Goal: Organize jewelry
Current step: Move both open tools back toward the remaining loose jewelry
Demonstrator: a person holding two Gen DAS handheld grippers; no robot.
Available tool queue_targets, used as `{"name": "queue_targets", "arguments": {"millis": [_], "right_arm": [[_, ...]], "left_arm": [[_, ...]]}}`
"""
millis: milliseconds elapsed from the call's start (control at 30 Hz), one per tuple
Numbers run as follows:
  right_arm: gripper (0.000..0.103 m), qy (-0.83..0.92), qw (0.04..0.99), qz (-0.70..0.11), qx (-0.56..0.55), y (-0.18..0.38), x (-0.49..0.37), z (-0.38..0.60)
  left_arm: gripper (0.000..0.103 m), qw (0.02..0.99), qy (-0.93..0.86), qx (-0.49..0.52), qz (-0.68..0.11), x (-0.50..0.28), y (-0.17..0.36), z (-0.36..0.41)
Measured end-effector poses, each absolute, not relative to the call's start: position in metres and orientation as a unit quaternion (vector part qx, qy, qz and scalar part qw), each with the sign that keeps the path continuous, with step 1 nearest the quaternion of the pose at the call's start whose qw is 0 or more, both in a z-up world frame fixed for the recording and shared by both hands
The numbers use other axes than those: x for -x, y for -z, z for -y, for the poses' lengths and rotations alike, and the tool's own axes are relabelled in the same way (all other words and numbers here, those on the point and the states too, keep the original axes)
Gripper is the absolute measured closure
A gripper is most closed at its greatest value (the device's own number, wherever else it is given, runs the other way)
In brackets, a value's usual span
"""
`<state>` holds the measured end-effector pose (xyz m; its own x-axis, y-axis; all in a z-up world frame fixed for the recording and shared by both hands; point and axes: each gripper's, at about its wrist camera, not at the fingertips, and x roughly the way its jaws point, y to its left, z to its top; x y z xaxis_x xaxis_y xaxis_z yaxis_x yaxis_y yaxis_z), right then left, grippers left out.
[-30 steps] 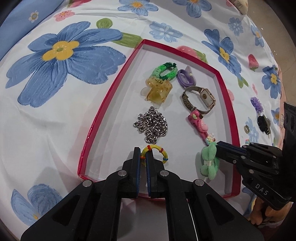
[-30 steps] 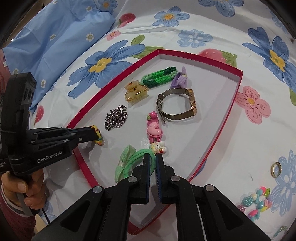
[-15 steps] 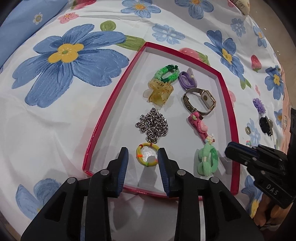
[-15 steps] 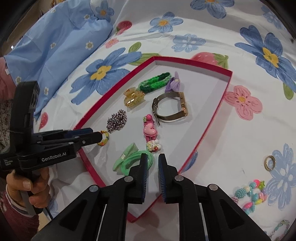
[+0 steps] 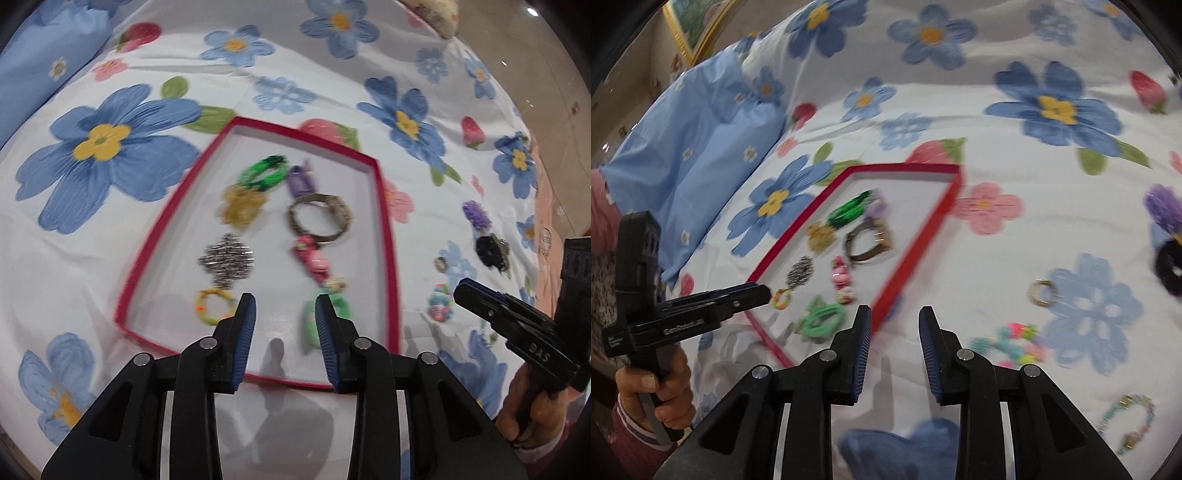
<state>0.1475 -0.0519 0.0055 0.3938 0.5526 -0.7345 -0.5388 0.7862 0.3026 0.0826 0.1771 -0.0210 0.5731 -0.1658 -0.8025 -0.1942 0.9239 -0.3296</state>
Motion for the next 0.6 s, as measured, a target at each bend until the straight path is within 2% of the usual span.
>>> {"name": "queue_targets", "arguments": {"millis": [367, 600], "right_arm": [[0.073, -0.258, 0.863, -0.431, -0.058, -0.009, -0.146, 0.143], [0.069, -0.212, 0.875, -0.428, -0.081, -0.004, -0.138, 0.197]], "left_arm": [[0.066, 0.869, 0.045, 0.16, -0.466, -0.093, 0.007, -0.117], [0.062, 0.871, 0.075, 0.134, -0.467, -0.1, 0.001, -0.081]]}}
